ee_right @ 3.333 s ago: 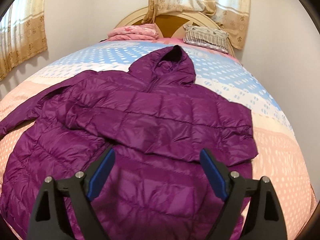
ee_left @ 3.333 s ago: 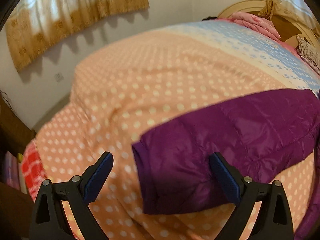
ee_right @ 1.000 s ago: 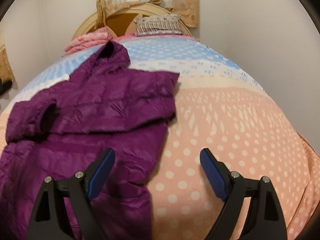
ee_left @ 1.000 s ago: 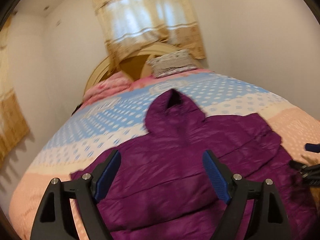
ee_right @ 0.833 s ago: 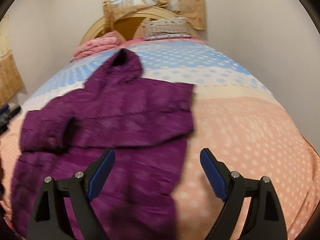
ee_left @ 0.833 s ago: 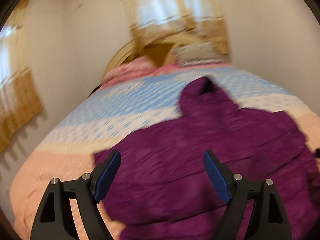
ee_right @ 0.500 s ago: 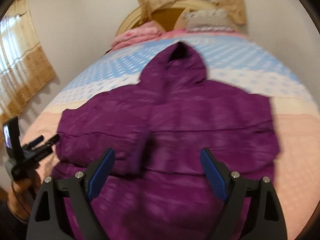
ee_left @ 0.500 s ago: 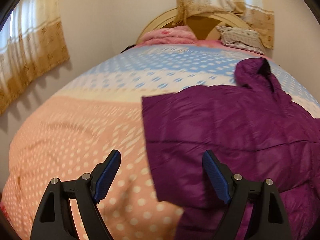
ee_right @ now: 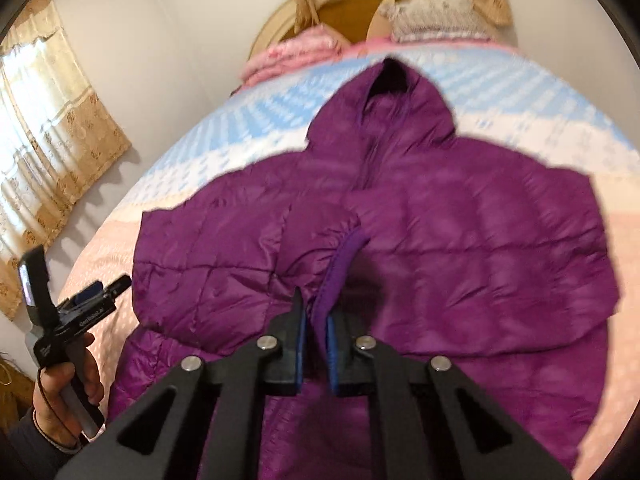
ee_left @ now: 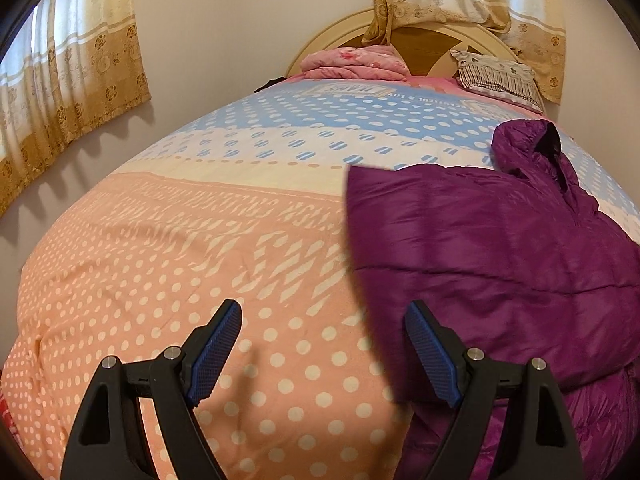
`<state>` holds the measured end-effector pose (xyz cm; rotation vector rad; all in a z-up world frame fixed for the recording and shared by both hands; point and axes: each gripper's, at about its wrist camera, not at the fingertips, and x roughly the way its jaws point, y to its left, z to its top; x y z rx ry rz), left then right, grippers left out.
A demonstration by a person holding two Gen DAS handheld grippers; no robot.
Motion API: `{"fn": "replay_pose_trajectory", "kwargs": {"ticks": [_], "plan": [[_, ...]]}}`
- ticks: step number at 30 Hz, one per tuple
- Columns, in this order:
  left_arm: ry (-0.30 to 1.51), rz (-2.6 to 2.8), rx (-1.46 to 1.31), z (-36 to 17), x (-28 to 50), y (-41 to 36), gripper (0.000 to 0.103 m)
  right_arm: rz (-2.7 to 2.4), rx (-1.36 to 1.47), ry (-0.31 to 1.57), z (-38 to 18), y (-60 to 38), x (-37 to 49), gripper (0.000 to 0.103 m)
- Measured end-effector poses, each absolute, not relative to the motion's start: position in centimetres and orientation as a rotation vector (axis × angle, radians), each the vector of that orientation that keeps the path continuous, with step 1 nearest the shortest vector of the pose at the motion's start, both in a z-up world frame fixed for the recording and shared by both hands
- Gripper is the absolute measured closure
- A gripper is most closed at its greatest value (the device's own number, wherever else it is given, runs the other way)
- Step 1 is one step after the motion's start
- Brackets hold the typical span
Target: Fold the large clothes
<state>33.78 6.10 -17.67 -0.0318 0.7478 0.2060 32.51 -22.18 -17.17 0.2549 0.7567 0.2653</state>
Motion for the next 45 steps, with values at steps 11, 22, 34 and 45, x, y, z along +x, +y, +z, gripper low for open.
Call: {"fn": "replay_pose_trajectory", "kwargs": {"ticks": [11, 22, 34, 45], "plan": [[0.743, 0.185, 0.004, -16.7, 34.5, 3.9, 0.019, 0.089, 0.313, 0.696, -16.9, -29.9, 29.7, 0.093], [0.786, 0.14, 0.063, -17.2, 35.6, 1.0, 0.019, -0.014, 0.309, 0.763, -20.5, -34.0, 28.2, 0.087], [0.726, 0.085, 0.092, -14.4, 37.0, -1.8, 0.019, -0.093, 0.325, 0.773, -18.8, -35.3, 26.9, 0.08], [0.707, -0.005, 0.046, -13.8, 40.2, -5.2, 0.019, -0.049, 0.297, 0.69, -15.2, -30.8, 29.5, 0.061]]}}
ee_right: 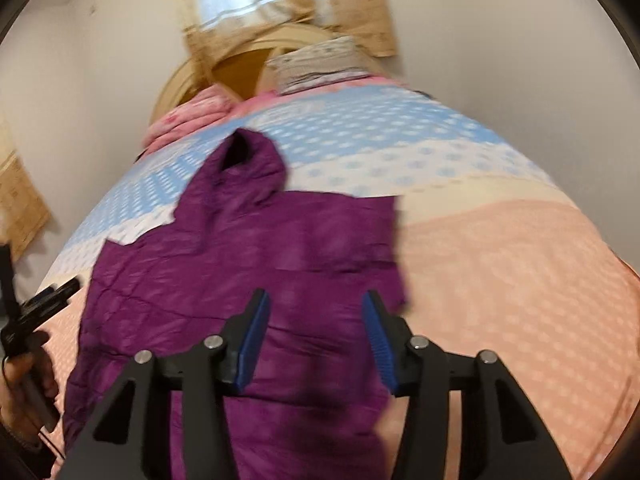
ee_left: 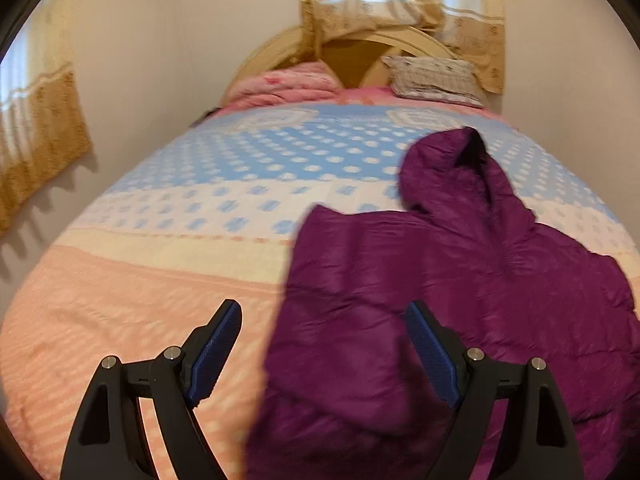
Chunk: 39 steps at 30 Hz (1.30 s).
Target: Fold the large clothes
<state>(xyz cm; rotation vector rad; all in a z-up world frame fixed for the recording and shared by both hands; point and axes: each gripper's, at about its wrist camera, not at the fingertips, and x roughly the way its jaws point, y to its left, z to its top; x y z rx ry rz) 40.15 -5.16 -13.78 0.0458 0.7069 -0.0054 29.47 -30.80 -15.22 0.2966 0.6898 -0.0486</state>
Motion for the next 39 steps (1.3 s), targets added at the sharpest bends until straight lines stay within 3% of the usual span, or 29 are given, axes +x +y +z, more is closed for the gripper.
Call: {"fn": "replay_pose_trajectory", "kwargs": {"ticks": [7, 12, 21, 26, 30, 39], "plan": [[0.865, -0.001, 0.002, -19.4, 44.4, -5.5, 0.019, -0.071, 0.26, 0.778, -20.4, -29.2, 33.6, 0.065], [0.881, -0.014, -0.052, -20.8, 44.8, -4.6, 0.01, -0.065, 0.265, 0.788, -22.3, -29.3, 33.8, 0.067], [0.886, -0.009, -0.073, -20.8, 44.6, -4.1, 0.006, -0.07, 0.246, 0.802, -22.4, -29.0, 34.2, 0.067], [0.77, -0.045, -0.079, -16.1, 42.2, -3.1, 0.006, -0.092, 0.29, 0.613, -17.6, -30.6, 31.4, 0.067], [0.708, -0.022, -0.084, -13.4, 44.5, -2.7, 0.006, -0.158, 0.35, 0.574, -15.3, -32.9, 33.4, 0.067], [0.843, 0.123, -0.053, -19.3, 51.8, -2.6, 0.006, -0.212, 0.351, 0.743, -20.7, -34.6, 39.3, 0.067]]}}
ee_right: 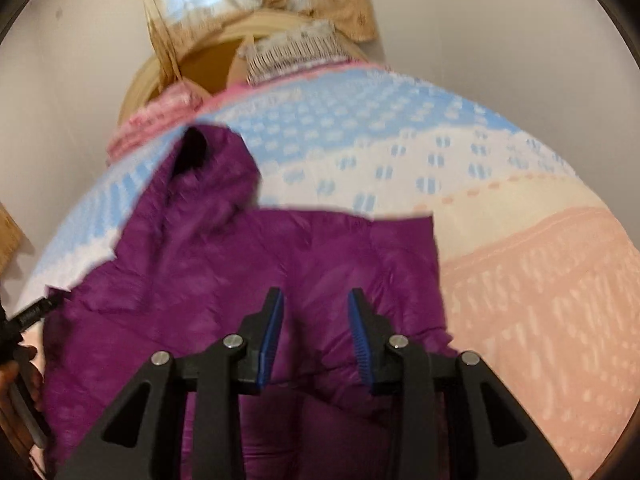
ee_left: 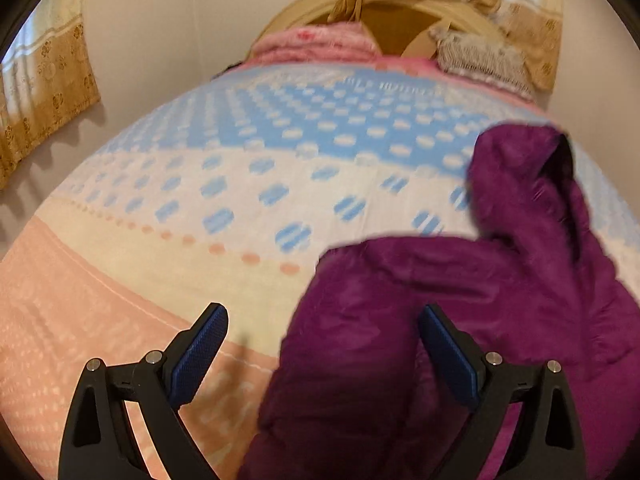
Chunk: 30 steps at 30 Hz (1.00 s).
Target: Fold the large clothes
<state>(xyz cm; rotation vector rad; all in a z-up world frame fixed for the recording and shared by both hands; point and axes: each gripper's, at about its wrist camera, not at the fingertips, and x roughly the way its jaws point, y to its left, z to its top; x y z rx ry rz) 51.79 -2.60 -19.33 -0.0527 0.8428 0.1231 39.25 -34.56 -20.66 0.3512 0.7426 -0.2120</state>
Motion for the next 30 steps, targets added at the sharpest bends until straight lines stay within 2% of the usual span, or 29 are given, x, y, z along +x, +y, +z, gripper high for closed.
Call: {"fn": "replay_pose_trajectory", "kwargs": {"ticks": [6, 25, 26, 29, 30], "plan": [[0.914, 0.106, -0.08, -22.0, 52.5, -2.5, 0.006, -0.199, 0.369, 0.761, -22.7, -34.9, 39.3, 0.068], [0.949, 0.08, -0.081, -22.3, 53.0, -2.4, 0.003, -0.191, 0.371, 0.768, -23.0, -34.7, 39.5, 0.067], [0.979, 0.072, -0.062, -22.0, 53.1, -2.3, 0.003, -0.177, 0.375, 0.775, -22.8, -34.7, 39.5, 0.064], [1.017, 0.058, -0.051, -19.8, 53.2, -1.6, 0.003, -0.096, 0.323, 0.826, -21.2, -34.2, 39.7, 0.043], [1.009, 0.034, -0.056, -18.9, 53.4, -1.4, 0.003, -0.078, 0.317, 0.821, -20.4, -34.2, 39.8, 0.042]]}}
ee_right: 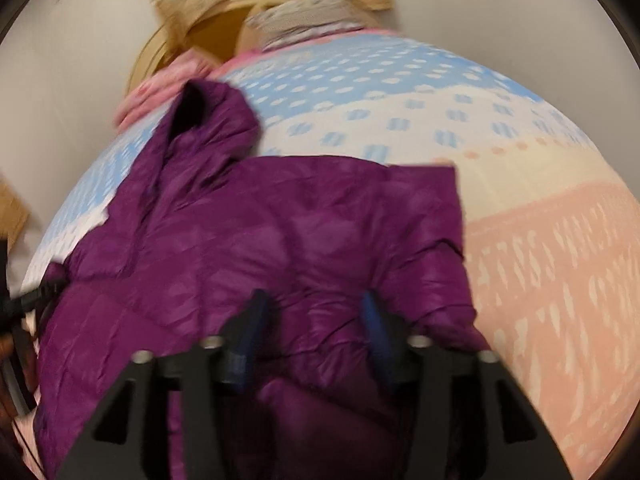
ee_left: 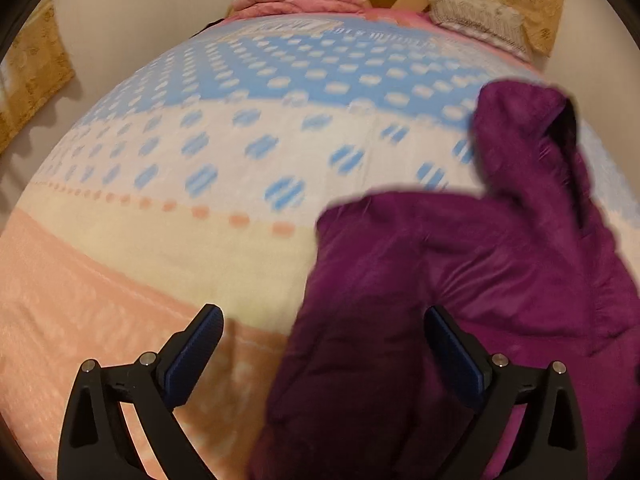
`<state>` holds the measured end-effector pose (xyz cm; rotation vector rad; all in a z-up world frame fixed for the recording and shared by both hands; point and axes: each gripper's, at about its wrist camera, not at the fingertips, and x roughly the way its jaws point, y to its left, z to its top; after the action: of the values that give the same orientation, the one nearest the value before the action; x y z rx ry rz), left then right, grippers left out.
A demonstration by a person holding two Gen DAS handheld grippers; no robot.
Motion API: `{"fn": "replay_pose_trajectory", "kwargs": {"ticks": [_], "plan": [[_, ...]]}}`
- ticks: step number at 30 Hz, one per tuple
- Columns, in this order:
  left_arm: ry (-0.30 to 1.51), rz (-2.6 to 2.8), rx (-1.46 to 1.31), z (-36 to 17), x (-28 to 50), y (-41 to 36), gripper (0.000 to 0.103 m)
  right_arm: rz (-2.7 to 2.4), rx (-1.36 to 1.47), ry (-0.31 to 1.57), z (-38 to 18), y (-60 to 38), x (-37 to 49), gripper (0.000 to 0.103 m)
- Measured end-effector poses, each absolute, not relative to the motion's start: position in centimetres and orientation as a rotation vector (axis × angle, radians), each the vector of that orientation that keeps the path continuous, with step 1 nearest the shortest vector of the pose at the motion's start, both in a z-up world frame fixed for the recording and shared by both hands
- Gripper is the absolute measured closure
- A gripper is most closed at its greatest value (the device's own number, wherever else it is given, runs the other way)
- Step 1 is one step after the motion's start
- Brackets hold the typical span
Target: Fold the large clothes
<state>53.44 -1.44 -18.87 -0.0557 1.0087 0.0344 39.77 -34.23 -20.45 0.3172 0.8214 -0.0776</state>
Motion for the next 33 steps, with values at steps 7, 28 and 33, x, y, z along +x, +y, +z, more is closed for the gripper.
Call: {"fn": "replay_pose_trajectory", "kwargs": {"ticks": [7, 28, 33], "plan": [[0.903, 0.017, 0.043, -13.5, 59.6, -3.2, 0.003, -0.043, 0.304, 0.773, -14.7, -35.7, 45.8, 0.041], [0.859, -0.225, 0.004, -17.5, 77.0, -14.5, 0.02, 0.043, 0.315, 0.781, -17.9, -35.6, 68.5, 0.041], [0.922, -0.271, 0.011, -20.0, 77.8, -15.5, 0.047, 0.058, 0.365, 0.843, -20.4, -35.6, 70.1, 0.043]]}}
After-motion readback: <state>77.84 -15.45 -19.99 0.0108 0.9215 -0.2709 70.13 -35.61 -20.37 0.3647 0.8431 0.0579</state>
